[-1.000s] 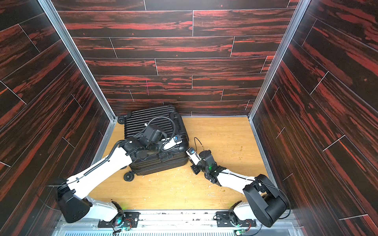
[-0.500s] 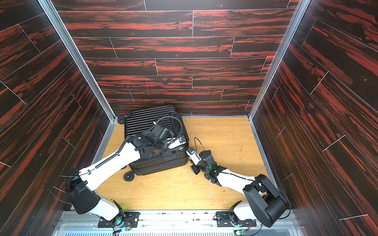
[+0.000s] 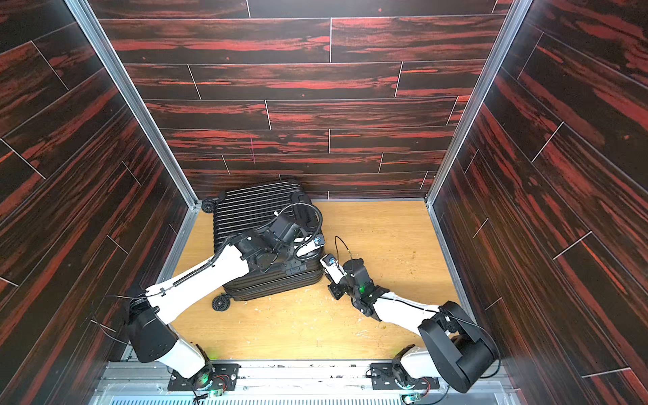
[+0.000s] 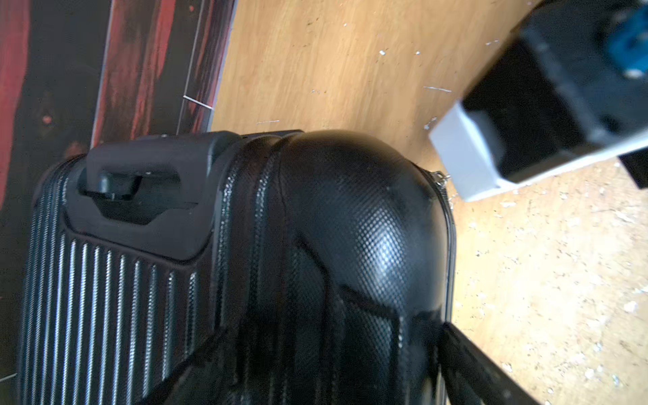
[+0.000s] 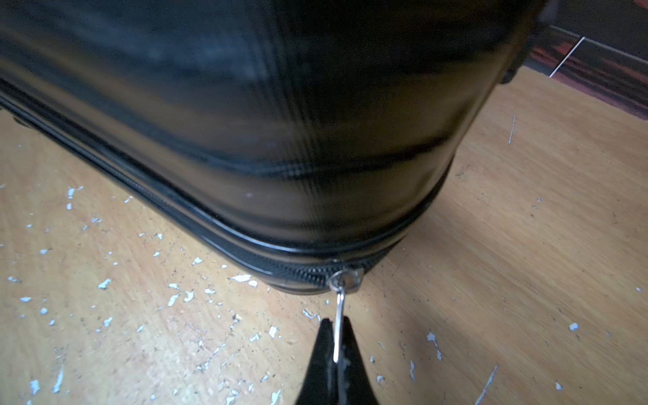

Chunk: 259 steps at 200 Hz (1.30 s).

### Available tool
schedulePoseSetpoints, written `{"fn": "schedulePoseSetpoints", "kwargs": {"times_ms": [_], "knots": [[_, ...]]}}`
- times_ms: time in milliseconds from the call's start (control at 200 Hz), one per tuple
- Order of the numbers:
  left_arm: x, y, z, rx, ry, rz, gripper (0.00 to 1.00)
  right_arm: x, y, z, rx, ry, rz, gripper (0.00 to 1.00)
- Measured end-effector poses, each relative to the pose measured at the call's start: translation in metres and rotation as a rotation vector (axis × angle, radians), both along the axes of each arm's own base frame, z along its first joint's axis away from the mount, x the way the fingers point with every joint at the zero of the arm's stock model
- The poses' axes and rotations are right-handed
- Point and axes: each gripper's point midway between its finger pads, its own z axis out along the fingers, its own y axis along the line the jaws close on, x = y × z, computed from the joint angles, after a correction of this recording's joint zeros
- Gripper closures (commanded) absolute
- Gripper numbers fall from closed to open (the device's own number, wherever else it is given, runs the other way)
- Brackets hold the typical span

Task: Close the suitcase zippers
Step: Adjust the suitcase at the center of the board.

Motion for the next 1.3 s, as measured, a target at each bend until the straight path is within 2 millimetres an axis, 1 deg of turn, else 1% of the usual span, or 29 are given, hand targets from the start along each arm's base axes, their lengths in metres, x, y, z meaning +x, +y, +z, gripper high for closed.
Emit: {"fn": "schedulePoseSetpoints", "kwargs": {"times_ms": [125,291,541,746,937,1102,1212,1298], "knots": [[0.004,-0.004,0.001,-0.023,-0.015,0.039,0.10,-0.006,0.003,0.003,0.022,0.003,0.032,1.00],[0.006,-0.008,-0.001,-0.039,-0.015,0.068,0.10,-0.009,0.004,0.004,0.032,0.002,0.044,1.00],[0.014,-0.027,0.001,-0.079,-0.010,0.076,0.10,-0.012,0.007,0.006,0.046,0.003,0.062,1.00],[0.019,-0.034,0.000,-0.096,0.000,0.089,0.10,-0.013,0.008,0.006,0.056,0.004,0.067,1.00],[0.020,-0.035,0.001,-0.112,0.004,0.096,0.09,-0.012,0.007,0.006,0.059,0.007,0.047,1.00],[0.019,-0.034,0.007,-0.150,0.015,0.120,0.09,-0.012,0.007,0.006,0.058,0.004,0.035,1.00],[0.016,-0.031,0.013,-0.198,0.046,0.155,0.09,-0.013,0.009,0.006,0.059,0.007,0.038,1.00],[0.016,-0.022,0.028,-0.244,0.039,0.196,0.09,-0.015,0.010,0.004,0.057,0.015,0.043,1.00]]}}
